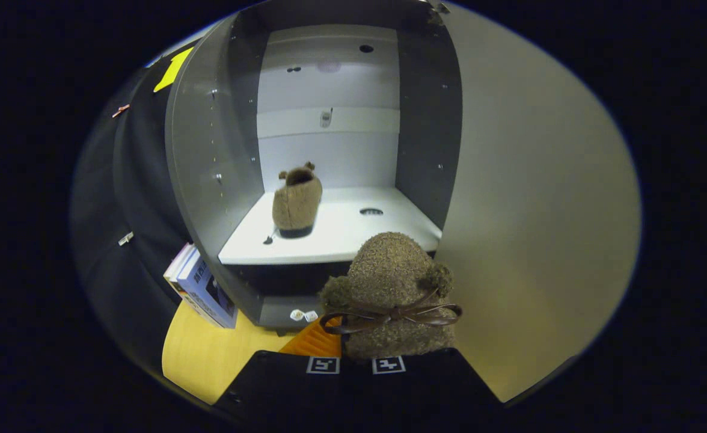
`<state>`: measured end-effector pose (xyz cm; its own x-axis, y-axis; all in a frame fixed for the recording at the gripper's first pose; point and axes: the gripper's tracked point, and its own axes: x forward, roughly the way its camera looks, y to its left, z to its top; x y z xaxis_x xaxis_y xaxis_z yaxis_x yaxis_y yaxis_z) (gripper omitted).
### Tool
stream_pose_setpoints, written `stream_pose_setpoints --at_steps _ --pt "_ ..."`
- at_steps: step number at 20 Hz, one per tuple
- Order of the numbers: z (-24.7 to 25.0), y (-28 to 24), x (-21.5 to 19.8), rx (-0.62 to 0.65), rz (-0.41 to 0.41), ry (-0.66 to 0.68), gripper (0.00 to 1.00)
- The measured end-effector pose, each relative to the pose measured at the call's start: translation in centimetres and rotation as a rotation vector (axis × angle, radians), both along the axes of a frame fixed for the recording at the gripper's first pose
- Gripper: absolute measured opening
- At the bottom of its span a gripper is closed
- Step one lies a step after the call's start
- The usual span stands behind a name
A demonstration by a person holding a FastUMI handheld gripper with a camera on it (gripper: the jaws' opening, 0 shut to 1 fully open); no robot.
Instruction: Open the shoe cabinet door, grab the shoes and put them into the shoe cabinet, then close the shoe cabinet door.
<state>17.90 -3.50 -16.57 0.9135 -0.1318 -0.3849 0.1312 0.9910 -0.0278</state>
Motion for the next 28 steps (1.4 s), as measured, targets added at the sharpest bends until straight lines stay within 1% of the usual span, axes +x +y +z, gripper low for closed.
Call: stream_pose_setpoints --at_steps 4,7,12,15,19,23,26,28 --pt "3.0 0.3 3.1 -0.015 0.006 -0.023 0.05" --pt "4.3 0.6 5.7 -0.014 0.023 -0.013 0.05" --pt "7.0 -0.2 11.7 -0.019 0.009 -0.012 0.05" --pt "7.7 -0.7 15.6 -0.034 0.006 -0.008 0.05" --pt "6.7 -1.4 20.7 -0.041 0.0 0.045 0.04" --pt "4.5 -2.3 24.6 0.056 -0.03 0.105 0.04" --pt "2.8 -3.3 26.8 0.086 -0.048 0.127 0.04" --pt "1.0 -3.6 27.6 0.095 -0.051 0.167 0.04"
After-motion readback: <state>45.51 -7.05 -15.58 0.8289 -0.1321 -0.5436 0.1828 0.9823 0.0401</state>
